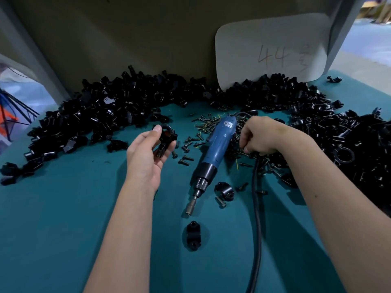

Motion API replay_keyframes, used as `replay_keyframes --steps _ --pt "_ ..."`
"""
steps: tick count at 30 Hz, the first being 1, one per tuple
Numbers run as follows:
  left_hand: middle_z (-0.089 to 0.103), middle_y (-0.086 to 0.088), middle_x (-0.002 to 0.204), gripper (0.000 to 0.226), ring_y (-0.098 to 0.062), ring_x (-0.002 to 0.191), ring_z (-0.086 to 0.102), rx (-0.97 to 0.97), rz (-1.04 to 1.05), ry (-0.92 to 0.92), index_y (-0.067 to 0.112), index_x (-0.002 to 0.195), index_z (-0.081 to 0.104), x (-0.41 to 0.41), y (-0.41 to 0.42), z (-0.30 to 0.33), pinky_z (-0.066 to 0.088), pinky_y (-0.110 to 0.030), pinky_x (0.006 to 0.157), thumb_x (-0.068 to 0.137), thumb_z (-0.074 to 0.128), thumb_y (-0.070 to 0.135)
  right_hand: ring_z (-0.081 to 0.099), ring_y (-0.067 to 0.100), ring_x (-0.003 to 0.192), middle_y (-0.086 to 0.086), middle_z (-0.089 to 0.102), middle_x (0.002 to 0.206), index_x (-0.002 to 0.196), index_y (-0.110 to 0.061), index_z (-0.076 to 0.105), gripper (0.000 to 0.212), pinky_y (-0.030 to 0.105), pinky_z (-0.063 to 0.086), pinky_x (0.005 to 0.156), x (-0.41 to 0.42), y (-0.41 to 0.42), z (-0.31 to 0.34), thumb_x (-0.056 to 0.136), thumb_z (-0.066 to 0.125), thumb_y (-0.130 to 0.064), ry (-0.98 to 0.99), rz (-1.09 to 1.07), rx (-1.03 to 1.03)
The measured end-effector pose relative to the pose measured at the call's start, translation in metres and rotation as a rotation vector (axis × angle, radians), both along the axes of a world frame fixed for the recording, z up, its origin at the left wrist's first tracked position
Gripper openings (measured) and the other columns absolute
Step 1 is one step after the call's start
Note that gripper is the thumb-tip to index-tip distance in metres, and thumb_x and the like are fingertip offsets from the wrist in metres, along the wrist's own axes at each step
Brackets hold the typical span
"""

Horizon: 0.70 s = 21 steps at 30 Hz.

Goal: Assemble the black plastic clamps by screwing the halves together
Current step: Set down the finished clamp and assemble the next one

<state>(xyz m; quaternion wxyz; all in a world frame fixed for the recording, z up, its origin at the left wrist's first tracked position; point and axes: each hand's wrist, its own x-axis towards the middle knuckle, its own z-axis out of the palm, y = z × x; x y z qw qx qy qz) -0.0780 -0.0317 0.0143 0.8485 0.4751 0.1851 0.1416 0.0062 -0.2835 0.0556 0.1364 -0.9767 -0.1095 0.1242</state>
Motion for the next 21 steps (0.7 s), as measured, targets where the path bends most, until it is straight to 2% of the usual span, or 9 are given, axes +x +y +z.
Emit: replay_keyframes --steps 3,5,9,11,14,16,18,20,21 --pt "0.080 -0.006 0.085 0.016 -0.023 0.076 0.077 0.017 -0.024 0.018 0.007 0.094 0.067 0.001 -0.004 -0.001 0.062 -0.028 0.074 0.092 0.077 0.020 0.062 0.009 0.061 -0.004 0.070 0.086 0.099 -0.016 0.079 0.017 0.013 0.046 0.049 0.002 -0.005 -0.001 0.095 0.069 -0.003 -0.026 0.007 0.048" --pt "0.080 -0.006 0.086 0.015 -0.023 0.077 0.077 0.031 -0.038 0.026 0.008 0.093 0.068 0.001 -0.008 -0.002 0.062 -0.027 0.072 0.092 0.077 0.019 0.066 0.013 0.058 -0.002 0.070 0.092 0.099 -0.019 0.077 0.017 0.020 0.052 0.055 0.000 -0.007 -0.002 0.096 0.069 -0.004 0.007 0.003 0.082" --pt "0.080 -0.007 0.087 0.015 -0.023 0.077 0.077 0.047 -0.058 0.040 0.008 0.093 0.068 0.001 -0.012 -0.003 0.063 -0.027 0.071 0.091 0.078 0.019 0.063 0.009 0.075 -0.006 0.070 0.085 0.085 -0.021 0.077 0.010 0.020 0.046 0.062 -0.003 -0.009 -0.001 0.085 0.084 -0.014 -0.114 0.011 0.091" --pt "0.080 -0.006 0.088 0.016 -0.022 0.076 0.077 0.051 -0.059 0.045 0.008 0.094 0.068 0.002 -0.013 -0.003 0.063 -0.027 0.072 0.091 0.078 0.019 0.063 0.009 0.078 -0.007 0.071 0.082 0.079 -0.023 0.076 0.013 0.022 0.046 0.062 -0.007 -0.007 0.002 0.080 0.090 -0.021 -0.064 0.026 0.034" --pt "0.080 -0.007 0.088 0.016 -0.022 0.075 0.077 0.049 -0.058 0.046 0.007 0.096 0.068 0.002 -0.014 -0.004 0.063 -0.027 0.072 0.092 0.077 0.019 0.068 0.020 0.091 0.000 0.073 0.094 0.093 -0.015 0.077 0.023 0.032 0.057 0.079 -0.012 0.000 0.004 0.079 0.090 -0.027 0.040 0.038 -0.109" --pt "0.080 -0.008 0.089 0.016 -0.023 0.075 0.077 0.049 -0.061 0.047 0.008 0.095 0.068 0.001 -0.014 -0.004 0.063 -0.028 0.073 0.091 0.078 0.019 0.070 0.026 0.099 0.007 0.074 0.102 0.104 -0.007 0.074 0.033 0.039 0.059 0.090 -0.012 0.005 0.003 0.082 0.088 -0.027 0.034 0.036 -0.165" --pt "0.080 -0.008 0.089 0.015 -0.023 0.075 0.077 0.045 -0.057 0.048 0.008 0.095 0.068 0.001 -0.014 -0.004 0.064 -0.028 0.073 0.091 0.078 0.019 0.070 0.027 0.099 0.008 0.074 0.102 0.105 -0.005 0.073 0.028 0.039 0.059 0.087 -0.012 0.007 0.002 0.086 0.084 -0.022 0.035 0.045 -0.154" --pt "0.080 -0.008 0.089 0.015 -0.023 0.075 0.077 0.040 -0.052 0.047 0.008 0.094 0.069 0.001 -0.013 -0.004 0.063 -0.028 0.072 0.091 0.078 0.019 0.067 0.022 0.093 0.001 0.073 0.094 0.094 -0.012 0.075 0.013 0.032 0.054 0.074 -0.012 0.004 0.001 0.087 0.083 -0.018 0.030 0.038 -0.096" --pt "0.080 -0.008 0.089 0.015 -0.023 0.076 0.077 0.041 -0.053 0.047 0.008 0.095 0.069 0.001 -0.012 -0.004 0.063 -0.027 0.071 0.091 0.078 0.020 0.066 0.019 0.091 -0.002 0.072 0.092 0.088 -0.017 0.075 0.010 0.029 0.050 0.073 -0.013 0.001 0.000 0.086 0.084 -0.019 0.014 0.013 -0.046"
